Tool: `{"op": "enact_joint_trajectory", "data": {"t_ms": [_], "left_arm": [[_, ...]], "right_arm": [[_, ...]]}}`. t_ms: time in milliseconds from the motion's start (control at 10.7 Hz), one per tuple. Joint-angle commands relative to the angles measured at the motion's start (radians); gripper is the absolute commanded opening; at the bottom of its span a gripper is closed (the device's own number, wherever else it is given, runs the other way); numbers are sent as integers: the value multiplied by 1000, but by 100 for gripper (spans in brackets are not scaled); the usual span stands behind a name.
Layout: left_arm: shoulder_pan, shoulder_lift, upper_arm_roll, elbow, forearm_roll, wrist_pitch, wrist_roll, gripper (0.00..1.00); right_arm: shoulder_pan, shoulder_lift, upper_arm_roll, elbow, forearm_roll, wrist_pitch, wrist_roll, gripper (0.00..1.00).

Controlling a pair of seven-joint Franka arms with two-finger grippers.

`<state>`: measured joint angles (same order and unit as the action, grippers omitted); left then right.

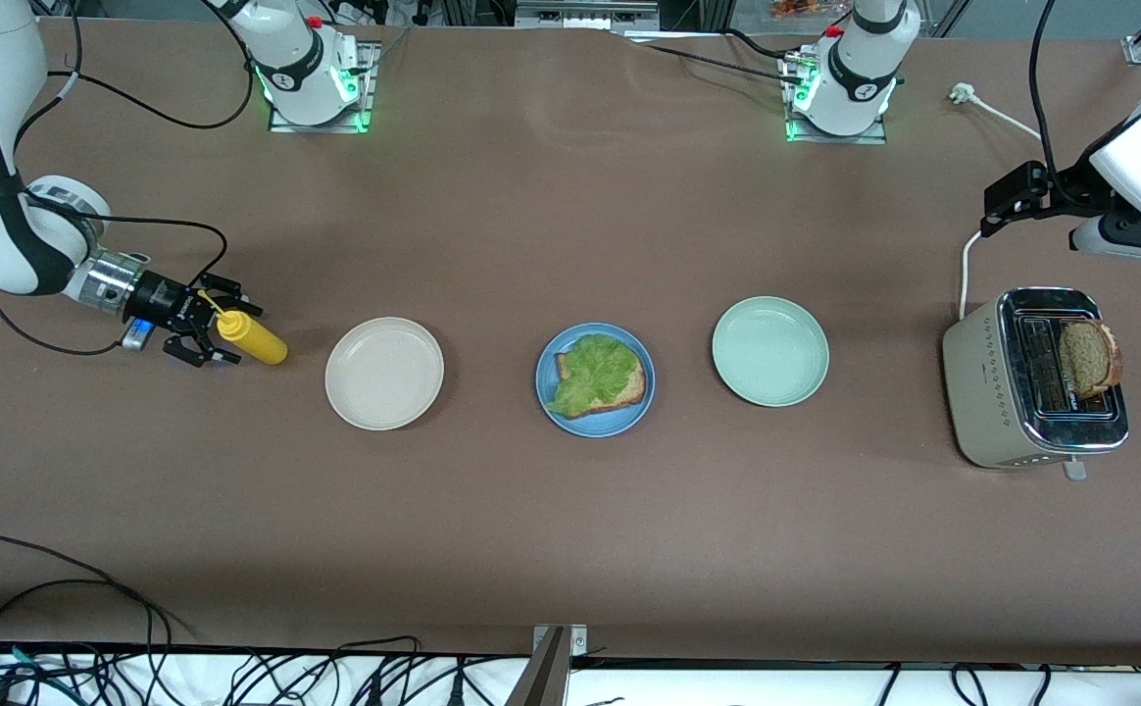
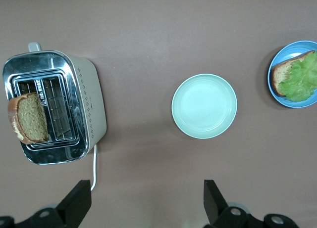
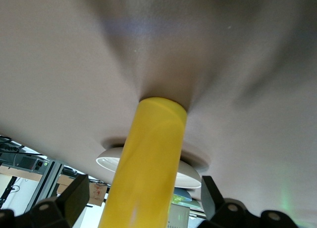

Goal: Make sandwich in blue plate with both arms
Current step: 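Lift the mustard bottle with the right gripper and tip it nozzle down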

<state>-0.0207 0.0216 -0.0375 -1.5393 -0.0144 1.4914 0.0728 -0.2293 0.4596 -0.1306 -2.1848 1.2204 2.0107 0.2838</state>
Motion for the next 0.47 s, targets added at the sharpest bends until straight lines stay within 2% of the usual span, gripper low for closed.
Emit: {"op": "enact_joint_trajectory", "data": {"t_ms": [0,186,279,372], "left_arm": [[-4,8,5,16,-15,-8,10,100],[-4,9,2,16,-13,-8,9,100],[-4,9,1,16,-13,-8,9,100],[-4,9,-4,16,-13,-8,10,100]], "right_arm": [[-2,17,32,14,30,32,3,100],[-1,18,39,14,42,42,-3,99],[-1,18,39,14,42,43,6,48],[-1,18,39,14,42,42,6,13]]}}
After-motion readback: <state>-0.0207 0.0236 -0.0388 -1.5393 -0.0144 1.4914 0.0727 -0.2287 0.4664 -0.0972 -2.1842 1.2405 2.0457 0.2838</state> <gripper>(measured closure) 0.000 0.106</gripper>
